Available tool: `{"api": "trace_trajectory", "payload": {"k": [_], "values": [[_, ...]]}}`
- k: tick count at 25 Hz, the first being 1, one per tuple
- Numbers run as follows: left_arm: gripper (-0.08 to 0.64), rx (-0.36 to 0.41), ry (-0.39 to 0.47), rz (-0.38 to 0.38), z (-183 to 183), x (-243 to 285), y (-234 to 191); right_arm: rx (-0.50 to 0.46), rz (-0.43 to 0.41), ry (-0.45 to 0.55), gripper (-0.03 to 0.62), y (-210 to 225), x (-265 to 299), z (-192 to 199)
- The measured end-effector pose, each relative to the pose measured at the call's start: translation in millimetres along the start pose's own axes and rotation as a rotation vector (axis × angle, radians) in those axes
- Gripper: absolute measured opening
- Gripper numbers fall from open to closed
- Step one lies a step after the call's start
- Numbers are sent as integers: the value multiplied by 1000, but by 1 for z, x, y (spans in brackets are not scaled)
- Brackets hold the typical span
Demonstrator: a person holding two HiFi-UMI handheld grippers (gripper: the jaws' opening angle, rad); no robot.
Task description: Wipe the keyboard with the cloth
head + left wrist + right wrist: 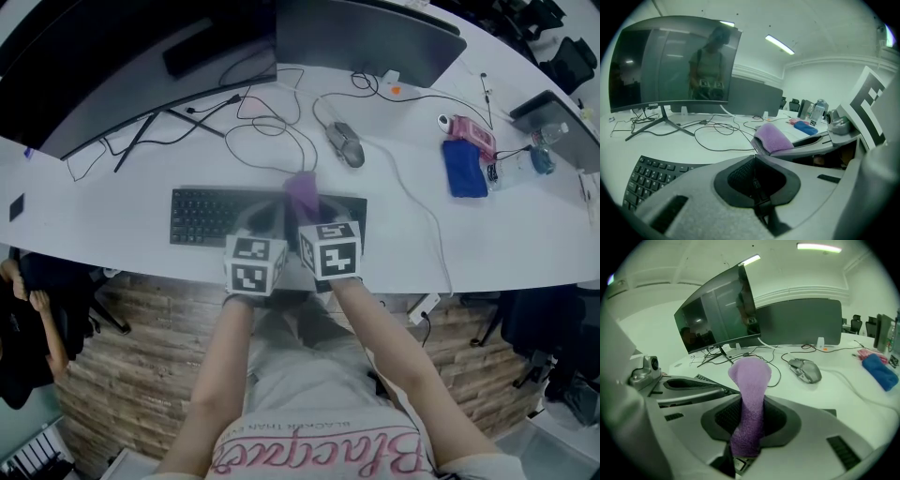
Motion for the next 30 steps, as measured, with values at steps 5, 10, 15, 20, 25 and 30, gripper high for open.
{"api": "trace_trajectory", "payload": {"k": [5,10,15,20,25,30], "values": [[8,5,1,7,-3,9,15,2,12,-4,97,17,-9,2],[8,13,5,23,-5,16,30,11,35,-2,97,34,-19,5],[8,21,0,50,-6,26,48,27,59,4,97,53,-30,9],[8,33,-5,82,-6,36,66,29,79,11,97,71,-39,12],[8,42,-8,104,-6,42,83,32,107,15,97,90,-51,16],[8,47,-4,122,-8,46,93,31,153,10,97,107,-63,19]]}}
Point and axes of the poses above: the fingertips, and each gripper's own axes: x forward along the fingers, y to its right, z out of its underside, the point moved 8 cm from there along -x, backward along the fingers, and after that the axes turned 2 degrees about y, right-handed, at the moved point
